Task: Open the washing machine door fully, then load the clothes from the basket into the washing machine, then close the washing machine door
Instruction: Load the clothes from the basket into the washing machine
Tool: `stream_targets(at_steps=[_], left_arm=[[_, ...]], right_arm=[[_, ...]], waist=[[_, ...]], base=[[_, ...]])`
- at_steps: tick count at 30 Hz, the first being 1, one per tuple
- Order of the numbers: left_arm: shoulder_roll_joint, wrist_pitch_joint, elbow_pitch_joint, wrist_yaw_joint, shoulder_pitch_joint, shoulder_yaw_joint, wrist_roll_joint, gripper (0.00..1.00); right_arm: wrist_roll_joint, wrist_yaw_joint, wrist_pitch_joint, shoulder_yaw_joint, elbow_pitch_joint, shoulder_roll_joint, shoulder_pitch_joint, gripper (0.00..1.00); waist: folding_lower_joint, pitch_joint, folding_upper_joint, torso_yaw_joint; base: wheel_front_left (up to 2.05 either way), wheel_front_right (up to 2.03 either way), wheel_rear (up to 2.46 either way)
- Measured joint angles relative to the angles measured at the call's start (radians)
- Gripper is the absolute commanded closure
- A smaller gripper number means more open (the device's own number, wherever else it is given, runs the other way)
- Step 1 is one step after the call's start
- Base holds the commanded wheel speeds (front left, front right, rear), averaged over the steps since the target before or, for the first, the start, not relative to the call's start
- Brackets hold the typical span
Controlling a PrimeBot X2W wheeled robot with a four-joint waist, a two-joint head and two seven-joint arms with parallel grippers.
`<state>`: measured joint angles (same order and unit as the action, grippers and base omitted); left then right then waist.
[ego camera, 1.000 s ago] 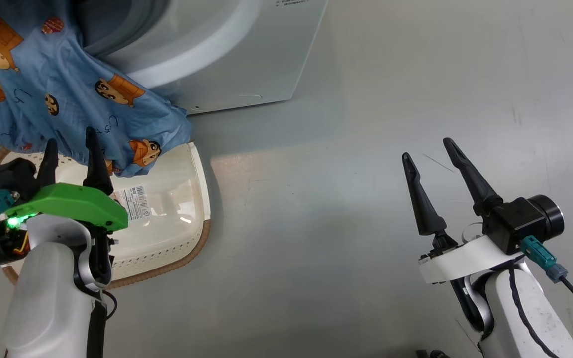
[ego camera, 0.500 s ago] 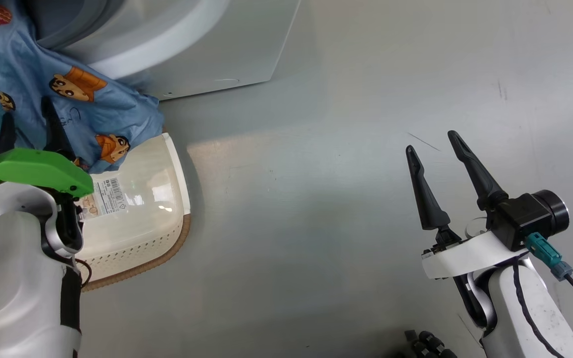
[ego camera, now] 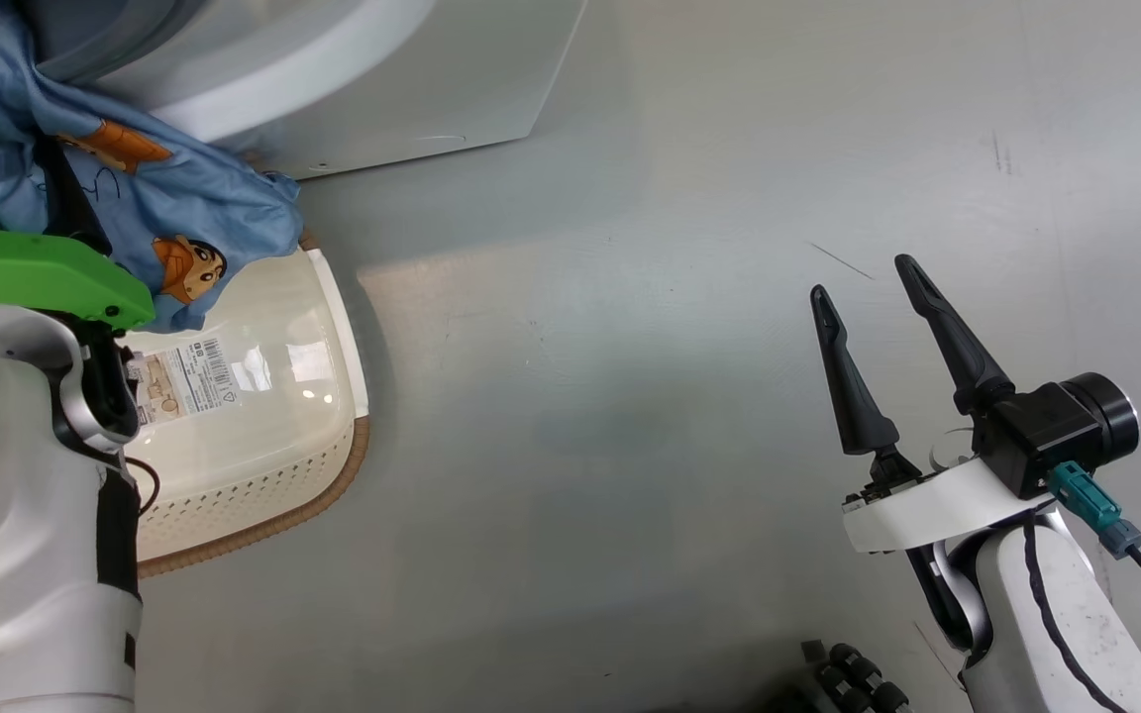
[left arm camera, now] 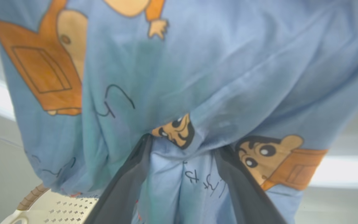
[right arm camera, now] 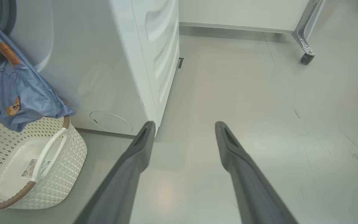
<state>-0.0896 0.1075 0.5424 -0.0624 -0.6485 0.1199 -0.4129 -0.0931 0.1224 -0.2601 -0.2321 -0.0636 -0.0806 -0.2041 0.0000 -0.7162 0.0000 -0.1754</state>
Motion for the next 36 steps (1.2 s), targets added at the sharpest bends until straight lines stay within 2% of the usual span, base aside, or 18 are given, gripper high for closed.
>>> stream_targets(at_steps=[1, 2, 3, 4, 5, 13, 18, 28, 31, 36], left_arm=[[-0.001, 0.007, 0.002, 0.000, -0.010, -0.002, 0.006, 0.00], [-0.001, 0.011, 0.009, 0.000, -0.012, -0.004, 0.010, 0.13], [-0.001, 0.021, 0.013, -0.003, -0.014, -0.005, 0.012, 0.39], [-0.002, 0.027, 0.019, -0.005, -0.015, -0.006, 0.016, 0.82], [-0.002, 0.032, 0.026, -0.005, -0.018, -0.006, 0.017, 1.00], [0.008, 0.078, 0.047, -0.005, -0.030, -0.020, 0.014, 1.00], [0.038, 0.092, 0.028, 0.012, -0.022, -0.021, -0.012, 1.00], [0.051, 0.105, -0.146, 0.070, 0.012, -0.060, -0.046, 1.00], [0.048, 0.104, -0.201, 0.072, -0.008, -0.067, -0.044, 1.00], [0.021, 0.067, -0.212, 0.057, -0.088, -0.067, -0.021, 1.00]], right_arm=[[0.000, 0.000, 0.000, 0.000, 0.000, 0.000, 0.000, 0.00], [0.000, 0.000, 0.000, 0.000, 0.000, 0.000, 0.000, 0.00], [0.000, 0.000, 0.000, -0.001, 0.000, 0.000, 0.000, 0.00], [0.000, 0.000, 0.000, -0.001, 0.000, 0.001, 0.000, 0.00], [0.000, 0.000, 0.000, -0.001, 0.000, 0.001, 0.000, 0.00], [0.000, 0.000, 0.000, 0.015, -0.002, 0.006, 0.000, 0.00], [0.000, 0.000, 0.000, 0.026, -0.008, 0.011, 0.000, 0.00], [-0.002, 0.000, 0.000, -0.007, -0.030, 0.016, 0.000, 0.00], [-0.007, 0.000, 0.000, -0.030, -0.039, 0.018, 0.000, 0.00], [-0.025, 0.000, 0.000, -0.079, -0.051, 0.020, 0.000, 0.00]], waist=[[0.0000, -0.001, 0.0000, 0.000], [0.0000, -0.001, 0.0000, 0.000], [0.0001, -0.002, 0.0000, 0.000], [0.0001, -0.002, 0.0000, 0.000], [0.0001, -0.002, 0.0000, 0.000], [0.0001, 0.007, 0.0000, 0.010], [0.0001, 0.020, 0.0000, 0.028], [0.0001, 0.068, 0.0000, 0.062], [0.0000, 0.086, 0.0000, 0.060], [0.0000, 0.104, 0.0000, 0.034]], base=[[0.00, 0.00, 0.00], [0.00, 0.00, 0.00], [0.00, 0.00, 0.00], [0.00, 0.00, 0.00], [0.00, 0.00, 0.00], [0.00, 0.00, 0.00], [0.00, 0.00, 0.00], [0.00, 0.00, 0.00], [0.00, 0.00, 0.00], [0.00, 0.00, 0.00]])
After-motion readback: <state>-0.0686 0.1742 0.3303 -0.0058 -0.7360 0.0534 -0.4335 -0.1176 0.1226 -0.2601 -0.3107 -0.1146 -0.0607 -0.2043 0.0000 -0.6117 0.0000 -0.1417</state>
